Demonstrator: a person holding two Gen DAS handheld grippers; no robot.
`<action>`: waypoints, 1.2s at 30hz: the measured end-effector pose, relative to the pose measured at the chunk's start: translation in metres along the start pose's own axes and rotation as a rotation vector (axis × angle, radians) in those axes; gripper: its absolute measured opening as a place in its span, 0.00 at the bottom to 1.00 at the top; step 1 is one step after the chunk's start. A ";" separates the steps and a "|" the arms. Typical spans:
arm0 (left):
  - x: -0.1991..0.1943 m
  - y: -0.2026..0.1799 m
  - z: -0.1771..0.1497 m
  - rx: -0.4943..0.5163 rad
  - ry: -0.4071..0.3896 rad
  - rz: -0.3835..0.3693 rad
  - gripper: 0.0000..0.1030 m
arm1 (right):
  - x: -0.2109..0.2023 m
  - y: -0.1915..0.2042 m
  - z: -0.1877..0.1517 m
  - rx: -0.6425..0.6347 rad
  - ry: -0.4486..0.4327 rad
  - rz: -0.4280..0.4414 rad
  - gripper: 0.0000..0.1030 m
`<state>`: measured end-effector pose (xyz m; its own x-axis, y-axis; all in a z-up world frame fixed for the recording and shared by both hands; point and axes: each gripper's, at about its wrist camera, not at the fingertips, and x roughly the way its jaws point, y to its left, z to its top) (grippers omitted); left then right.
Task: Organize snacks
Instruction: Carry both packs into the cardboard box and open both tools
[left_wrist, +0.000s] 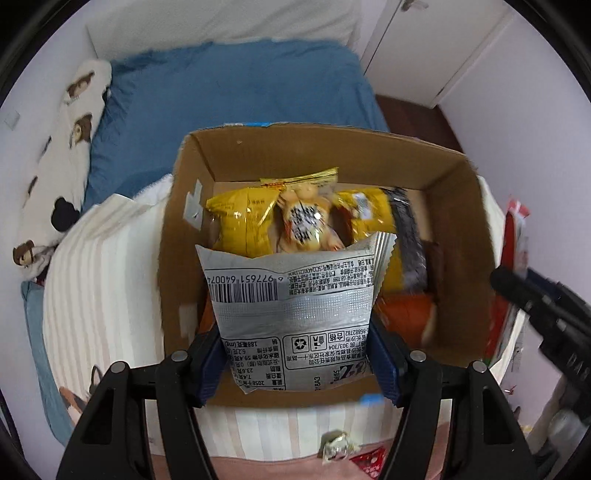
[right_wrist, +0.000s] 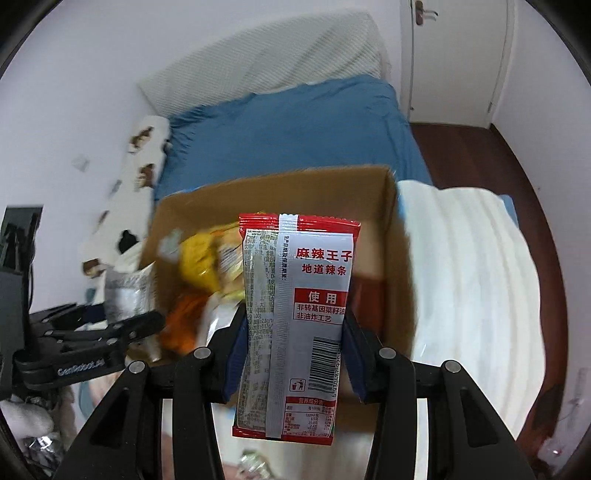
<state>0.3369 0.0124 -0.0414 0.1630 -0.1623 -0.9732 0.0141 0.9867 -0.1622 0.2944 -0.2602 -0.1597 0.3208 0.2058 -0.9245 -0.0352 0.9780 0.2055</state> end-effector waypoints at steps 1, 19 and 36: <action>0.010 0.004 0.011 -0.009 0.020 0.009 0.63 | 0.011 -0.004 0.012 -0.001 0.021 -0.017 0.47; 0.087 0.025 0.047 -0.017 0.179 0.051 0.97 | 0.105 -0.016 0.063 0.038 0.178 -0.099 0.96; 0.019 0.027 0.011 -0.027 -0.044 0.113 0.97 | 0.064 0.011 0.012 -0.016 0.097 -0.096 0.96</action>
<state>0.3508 0.0360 -0.0629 0.2049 -0.0488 -0.9776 -0.0330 0.9978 -0.0567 0.3259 -0.2363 -0.2127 0.2302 0.1123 -0.9667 -0.0238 0.9937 0.1098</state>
